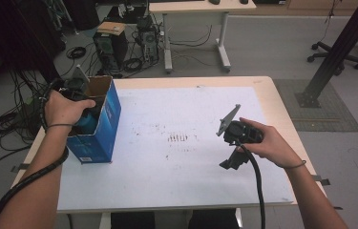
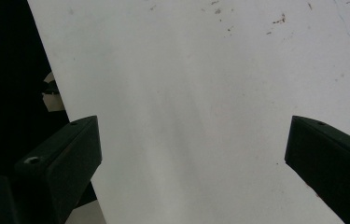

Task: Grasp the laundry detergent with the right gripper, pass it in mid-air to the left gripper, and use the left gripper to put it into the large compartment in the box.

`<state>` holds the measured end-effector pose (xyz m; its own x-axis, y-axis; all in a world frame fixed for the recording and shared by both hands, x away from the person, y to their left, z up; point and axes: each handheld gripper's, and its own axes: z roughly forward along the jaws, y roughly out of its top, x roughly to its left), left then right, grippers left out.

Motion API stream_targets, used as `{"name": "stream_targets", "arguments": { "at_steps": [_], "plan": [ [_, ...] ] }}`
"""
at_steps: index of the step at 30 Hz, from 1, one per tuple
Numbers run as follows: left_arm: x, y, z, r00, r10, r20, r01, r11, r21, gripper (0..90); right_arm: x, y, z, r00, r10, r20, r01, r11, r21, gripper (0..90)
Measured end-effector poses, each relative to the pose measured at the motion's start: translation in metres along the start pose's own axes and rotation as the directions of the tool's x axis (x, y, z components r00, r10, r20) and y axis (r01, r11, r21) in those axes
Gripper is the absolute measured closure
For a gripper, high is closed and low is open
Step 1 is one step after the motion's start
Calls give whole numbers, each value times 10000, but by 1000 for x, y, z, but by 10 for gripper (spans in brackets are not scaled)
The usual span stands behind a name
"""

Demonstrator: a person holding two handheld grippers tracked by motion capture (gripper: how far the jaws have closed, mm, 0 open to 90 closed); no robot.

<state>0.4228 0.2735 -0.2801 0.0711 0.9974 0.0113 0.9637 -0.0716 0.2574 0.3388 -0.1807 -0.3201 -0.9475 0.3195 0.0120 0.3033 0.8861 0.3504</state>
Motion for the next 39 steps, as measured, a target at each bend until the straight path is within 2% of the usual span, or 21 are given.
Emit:
{"name": "stream_targets", "arguments": {
  "at_steps": [7, 13, 39],
  "plan": [
    [0, -1, 6, 10000, -12, -35, 12, 10000, 48, 377, 0, 0, 0, 10000, 19, -4, -19, 10000, 21, 39],
    [0, -1, 6, 10000, 32, -51, -32, 10000, 55, 376, -1, 0, 0, 10000, 31, 4, -31, 10000, 40, 39],
    [6, -3, 8, 9995, -264, 179, 264, 9997, 8, 373, -1, 0, 2, 10000, 34, -11, -34, 9999, 112, 39]
  ]
}}
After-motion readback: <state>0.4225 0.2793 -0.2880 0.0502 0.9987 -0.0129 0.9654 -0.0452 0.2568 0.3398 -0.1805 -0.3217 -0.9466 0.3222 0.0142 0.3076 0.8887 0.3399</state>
